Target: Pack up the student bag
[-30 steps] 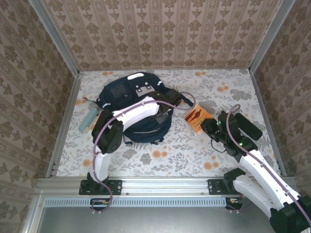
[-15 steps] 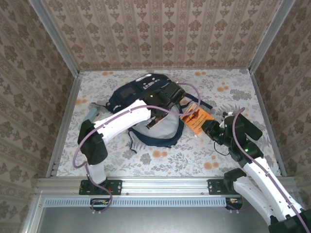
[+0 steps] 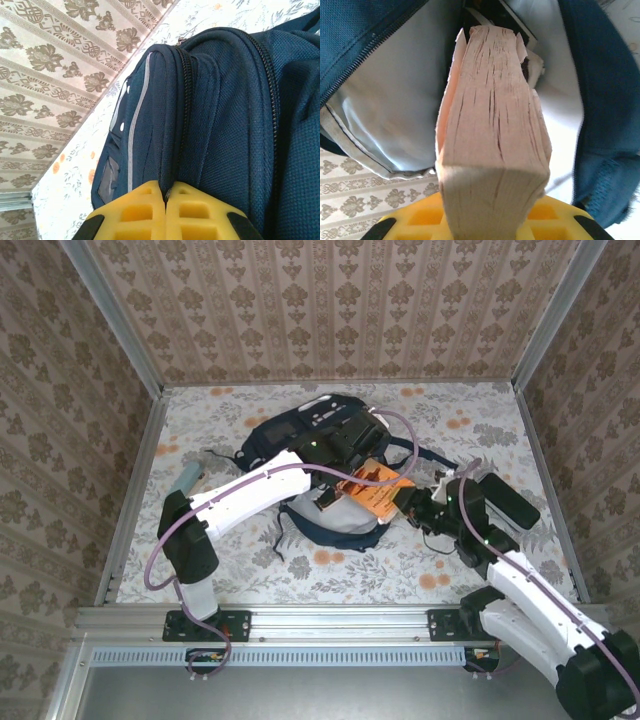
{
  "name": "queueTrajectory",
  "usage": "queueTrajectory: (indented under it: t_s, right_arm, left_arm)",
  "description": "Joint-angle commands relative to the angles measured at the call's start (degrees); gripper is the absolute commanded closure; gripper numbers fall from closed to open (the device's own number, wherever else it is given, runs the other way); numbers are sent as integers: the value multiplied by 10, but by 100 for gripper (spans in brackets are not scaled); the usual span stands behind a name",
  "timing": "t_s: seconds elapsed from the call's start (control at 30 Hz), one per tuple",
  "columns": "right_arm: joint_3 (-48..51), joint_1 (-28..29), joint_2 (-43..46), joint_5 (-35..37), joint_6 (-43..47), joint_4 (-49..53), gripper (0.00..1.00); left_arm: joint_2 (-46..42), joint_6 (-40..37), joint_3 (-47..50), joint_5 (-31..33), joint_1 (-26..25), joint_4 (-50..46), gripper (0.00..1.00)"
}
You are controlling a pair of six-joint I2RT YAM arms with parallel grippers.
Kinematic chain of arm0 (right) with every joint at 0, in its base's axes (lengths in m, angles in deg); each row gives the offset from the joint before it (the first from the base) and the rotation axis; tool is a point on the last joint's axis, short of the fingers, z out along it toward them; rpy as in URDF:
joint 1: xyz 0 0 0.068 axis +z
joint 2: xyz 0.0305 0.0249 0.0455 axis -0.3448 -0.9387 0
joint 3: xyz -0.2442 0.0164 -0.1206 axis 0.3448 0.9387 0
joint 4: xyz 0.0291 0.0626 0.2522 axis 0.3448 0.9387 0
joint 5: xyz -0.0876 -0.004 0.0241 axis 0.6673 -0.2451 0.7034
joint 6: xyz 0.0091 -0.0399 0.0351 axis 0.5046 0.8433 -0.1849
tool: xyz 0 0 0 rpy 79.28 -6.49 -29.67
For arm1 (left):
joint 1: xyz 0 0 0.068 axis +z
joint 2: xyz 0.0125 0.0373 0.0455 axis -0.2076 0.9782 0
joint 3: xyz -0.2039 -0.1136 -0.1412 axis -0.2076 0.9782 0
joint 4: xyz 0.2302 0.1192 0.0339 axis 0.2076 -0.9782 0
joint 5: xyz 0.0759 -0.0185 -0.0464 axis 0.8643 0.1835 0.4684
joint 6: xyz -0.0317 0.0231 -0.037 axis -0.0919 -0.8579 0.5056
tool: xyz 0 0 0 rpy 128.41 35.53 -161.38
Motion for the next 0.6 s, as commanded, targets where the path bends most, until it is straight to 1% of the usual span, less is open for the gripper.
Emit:
queueTrajectory:
  t_s: [0.0, 0.2, 0.33, 0.43, 0.5, 0.57]
  right_arm:
    - [-9, 21, -40, 45, -34, -118, 76]
    - [-54, 64, -190, 124, -66, -195, 77]
    - [-107, 98, -298, 179, -76, -246, 78]
    - [-159, 119, -387, 195, -88, -264, 77]
    - [-188, 127, -441, 192, -101, -282, 74]
    - [-216, 131, -489, 190, -106, -287, 68]
  left_arm:
    - [-41, 27, -38, -6, -9, 67, 100]
    - [-45, 42, -41, -17, -9, 74, 100]
    - [-45, 50, -45, -19, -8, 74, 100]
    - [-46, 55, -45, -22, -7, 70, 100]
    - [-46, 60, -45, -24, -3, 66, 100]
    - [-46, 66, -43, -18, -1, 65, 100]
